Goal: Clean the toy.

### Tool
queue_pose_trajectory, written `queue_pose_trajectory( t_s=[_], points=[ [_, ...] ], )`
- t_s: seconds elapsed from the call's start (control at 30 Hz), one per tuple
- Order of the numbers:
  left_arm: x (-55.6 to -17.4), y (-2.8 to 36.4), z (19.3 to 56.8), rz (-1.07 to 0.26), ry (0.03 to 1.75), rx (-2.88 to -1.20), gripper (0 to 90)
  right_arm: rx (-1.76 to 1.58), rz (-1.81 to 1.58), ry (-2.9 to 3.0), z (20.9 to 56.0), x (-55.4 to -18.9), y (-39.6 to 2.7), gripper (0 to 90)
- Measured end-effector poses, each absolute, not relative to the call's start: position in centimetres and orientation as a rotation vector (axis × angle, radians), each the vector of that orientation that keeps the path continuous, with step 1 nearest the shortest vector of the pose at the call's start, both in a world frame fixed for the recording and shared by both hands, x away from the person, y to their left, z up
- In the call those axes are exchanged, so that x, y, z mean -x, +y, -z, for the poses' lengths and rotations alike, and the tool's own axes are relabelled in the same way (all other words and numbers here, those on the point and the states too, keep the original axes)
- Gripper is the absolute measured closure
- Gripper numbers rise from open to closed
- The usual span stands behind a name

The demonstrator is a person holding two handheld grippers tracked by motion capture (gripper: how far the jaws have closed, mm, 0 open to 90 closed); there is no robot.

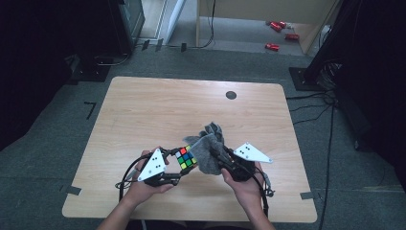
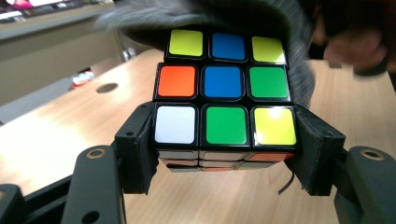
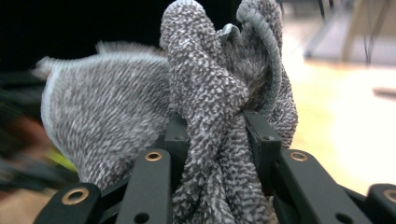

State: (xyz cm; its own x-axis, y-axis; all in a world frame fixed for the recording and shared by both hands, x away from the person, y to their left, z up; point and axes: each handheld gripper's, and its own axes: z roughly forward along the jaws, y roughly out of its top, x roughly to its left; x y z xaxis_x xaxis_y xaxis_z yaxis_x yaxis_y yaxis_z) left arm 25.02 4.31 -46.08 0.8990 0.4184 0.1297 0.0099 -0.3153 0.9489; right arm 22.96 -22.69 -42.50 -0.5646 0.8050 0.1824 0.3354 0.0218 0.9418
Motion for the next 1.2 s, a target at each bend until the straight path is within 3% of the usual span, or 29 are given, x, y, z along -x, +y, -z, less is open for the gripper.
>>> queue_pose_trajectory(
  t_s=[0.13,0.4,0.63,0.93,1.2],
  points=[
    [-24.8,4.3,45.5,-0.352,0.316,-1.805,35.0,-1.043,-1.533,1.903,41.6,-21.8,-20.8,66.9],
    [-25.5,5.6,45.1,-0.333,0.365,-1.752,35.0,-1.242,-1.465,1.964,45.0,-24.0,-22.8,66.9],
    [-25.0,4.5,45.5,-0.342,0.319,-1.796,35.0,-1.044,-1.638,1.84,41.2,-21.7,-22.0,66.8],
    [-25.3,5.3,44.8,-0.356,0.346,-1.768,34.9,-1.216,-1.457,1.959,45.6,-23.8,-22.3,67.1],
    [-25.1,4.6,45.4,-0.359,0.327,-1.811,34.9,-1.058,-1.637,1.828,42.1,-21.7,-21.7,66.5]
  ],
)
